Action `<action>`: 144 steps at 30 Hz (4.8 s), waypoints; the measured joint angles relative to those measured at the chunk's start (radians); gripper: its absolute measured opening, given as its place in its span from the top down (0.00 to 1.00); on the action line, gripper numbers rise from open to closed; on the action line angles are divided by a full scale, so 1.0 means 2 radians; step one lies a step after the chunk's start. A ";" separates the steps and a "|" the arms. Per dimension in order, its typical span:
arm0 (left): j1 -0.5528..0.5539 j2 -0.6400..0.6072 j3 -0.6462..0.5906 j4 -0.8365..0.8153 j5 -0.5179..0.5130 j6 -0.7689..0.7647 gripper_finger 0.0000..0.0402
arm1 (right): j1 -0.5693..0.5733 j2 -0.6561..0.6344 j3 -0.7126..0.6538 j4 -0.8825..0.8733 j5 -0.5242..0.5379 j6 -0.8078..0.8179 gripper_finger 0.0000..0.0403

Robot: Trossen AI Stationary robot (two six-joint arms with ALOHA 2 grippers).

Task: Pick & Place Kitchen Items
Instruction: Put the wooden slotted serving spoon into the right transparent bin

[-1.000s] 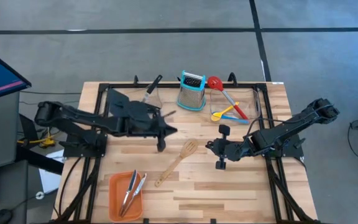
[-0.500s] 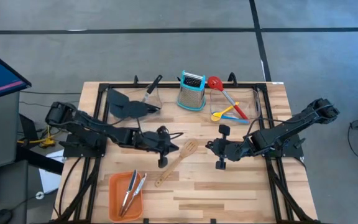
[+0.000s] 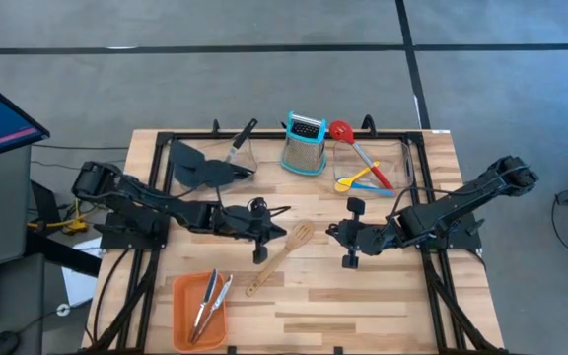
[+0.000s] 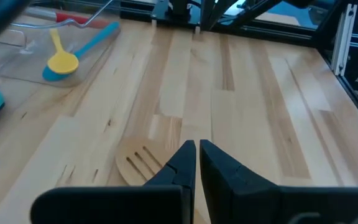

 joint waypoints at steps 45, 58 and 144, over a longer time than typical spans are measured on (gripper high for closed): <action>-0.153 0.016 0.000 -0.088 -0.006 -0.181 0.99 | -0.120 0.121 0.000 0.174 -0.119 0.003 1.00; -0.125 0.016 0.000 -0.148 0.038 -0.193 0.99 | -0.189 0.244 0.093 0.090 -0.210 0.024 1.00; -0.006 0.015 0.030 -0.315 0.011 -0.067 0.74 | -0.186 0.291 0.134 -0.147 -0.143 0.213 1.00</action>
